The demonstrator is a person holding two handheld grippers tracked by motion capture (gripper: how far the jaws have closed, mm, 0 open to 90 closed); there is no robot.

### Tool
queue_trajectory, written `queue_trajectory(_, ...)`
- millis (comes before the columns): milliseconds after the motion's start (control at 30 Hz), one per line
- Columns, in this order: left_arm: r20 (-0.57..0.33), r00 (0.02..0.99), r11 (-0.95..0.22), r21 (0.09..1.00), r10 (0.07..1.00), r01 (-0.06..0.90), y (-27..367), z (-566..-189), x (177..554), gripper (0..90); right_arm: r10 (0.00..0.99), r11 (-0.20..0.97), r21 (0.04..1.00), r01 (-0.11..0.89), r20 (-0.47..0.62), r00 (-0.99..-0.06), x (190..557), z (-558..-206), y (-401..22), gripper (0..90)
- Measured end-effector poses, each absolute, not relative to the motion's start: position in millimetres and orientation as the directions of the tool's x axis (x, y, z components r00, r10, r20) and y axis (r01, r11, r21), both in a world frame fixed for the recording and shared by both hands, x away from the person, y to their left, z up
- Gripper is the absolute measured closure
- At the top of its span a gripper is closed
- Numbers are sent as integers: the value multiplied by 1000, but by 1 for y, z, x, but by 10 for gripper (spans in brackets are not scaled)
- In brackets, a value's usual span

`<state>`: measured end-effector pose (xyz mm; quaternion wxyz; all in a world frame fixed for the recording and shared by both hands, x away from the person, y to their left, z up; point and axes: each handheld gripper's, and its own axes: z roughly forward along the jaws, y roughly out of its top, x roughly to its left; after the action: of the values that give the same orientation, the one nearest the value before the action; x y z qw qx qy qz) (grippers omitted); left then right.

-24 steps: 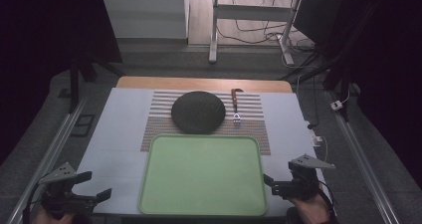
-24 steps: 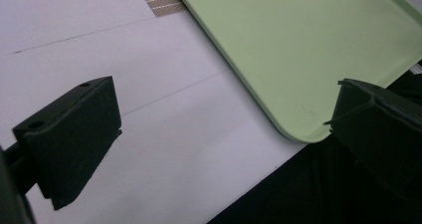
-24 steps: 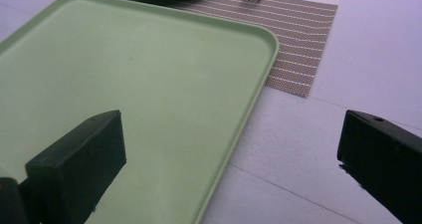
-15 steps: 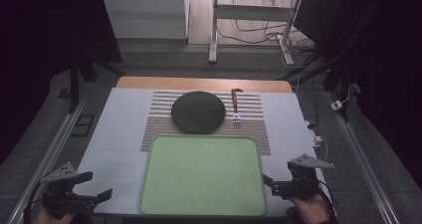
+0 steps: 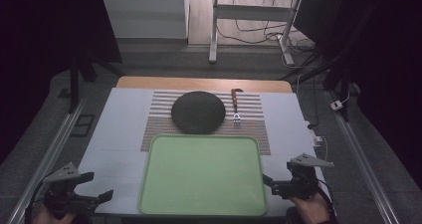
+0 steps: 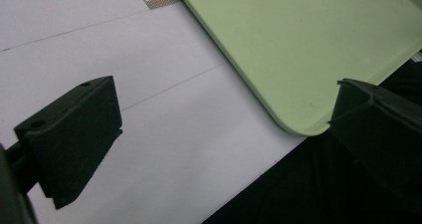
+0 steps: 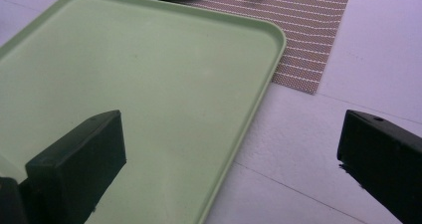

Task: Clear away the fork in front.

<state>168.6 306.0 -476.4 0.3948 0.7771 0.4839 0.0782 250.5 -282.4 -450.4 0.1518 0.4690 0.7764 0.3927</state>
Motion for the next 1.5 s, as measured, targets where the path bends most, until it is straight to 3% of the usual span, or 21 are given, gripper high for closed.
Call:
queue_trajectory(567,-260,517,-224,682,815,696,305,-477,169,6,837,300,747,594,93,-539,252,-450,-276,0)
queue_trajectory(1067,-259,516,-224,681,817,697,305,-477,169,6,781,428,742,516,-16,-624,254,-448,-263,0)
queue_trajectory(1500,-261,514,-223,679,817,699,305,-477,169,6,710,585,690,427,-180,-681,257,-445,-237,0)
